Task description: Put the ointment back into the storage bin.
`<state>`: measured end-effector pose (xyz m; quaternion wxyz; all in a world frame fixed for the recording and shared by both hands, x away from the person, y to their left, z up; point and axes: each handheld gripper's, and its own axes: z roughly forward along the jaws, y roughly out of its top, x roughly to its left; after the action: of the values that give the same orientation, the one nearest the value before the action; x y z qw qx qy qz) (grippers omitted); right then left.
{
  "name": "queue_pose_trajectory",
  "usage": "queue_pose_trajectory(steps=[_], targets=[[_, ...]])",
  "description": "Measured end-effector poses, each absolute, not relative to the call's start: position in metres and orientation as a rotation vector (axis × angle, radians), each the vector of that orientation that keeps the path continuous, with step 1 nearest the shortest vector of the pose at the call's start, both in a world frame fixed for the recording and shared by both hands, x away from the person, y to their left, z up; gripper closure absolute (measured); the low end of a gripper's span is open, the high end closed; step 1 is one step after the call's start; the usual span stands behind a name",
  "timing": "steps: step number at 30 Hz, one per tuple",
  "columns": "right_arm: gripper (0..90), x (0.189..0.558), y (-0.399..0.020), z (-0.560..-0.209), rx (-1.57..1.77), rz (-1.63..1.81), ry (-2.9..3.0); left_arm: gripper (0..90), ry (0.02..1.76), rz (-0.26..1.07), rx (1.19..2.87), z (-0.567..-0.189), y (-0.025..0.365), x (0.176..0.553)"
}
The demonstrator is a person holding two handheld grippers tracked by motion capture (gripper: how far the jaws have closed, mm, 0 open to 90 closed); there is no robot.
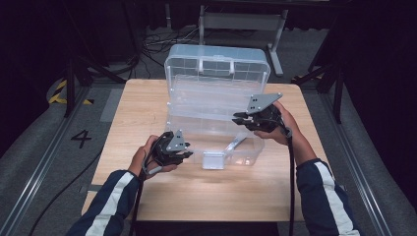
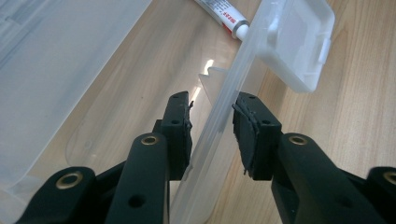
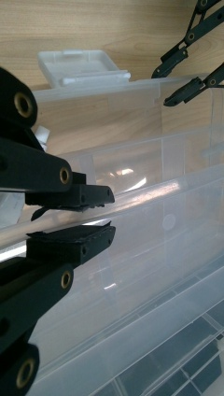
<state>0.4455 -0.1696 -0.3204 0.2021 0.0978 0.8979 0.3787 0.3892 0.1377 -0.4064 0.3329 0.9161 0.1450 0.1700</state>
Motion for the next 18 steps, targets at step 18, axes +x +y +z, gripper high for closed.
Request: queue_pose_trajectory(steps=[18], targets=[[79.3,0.436,-0.173,-0.328,0.265,1.087,2.486,69.7,0.360,0.439,2.349,-0.395,0.149,0.384]])
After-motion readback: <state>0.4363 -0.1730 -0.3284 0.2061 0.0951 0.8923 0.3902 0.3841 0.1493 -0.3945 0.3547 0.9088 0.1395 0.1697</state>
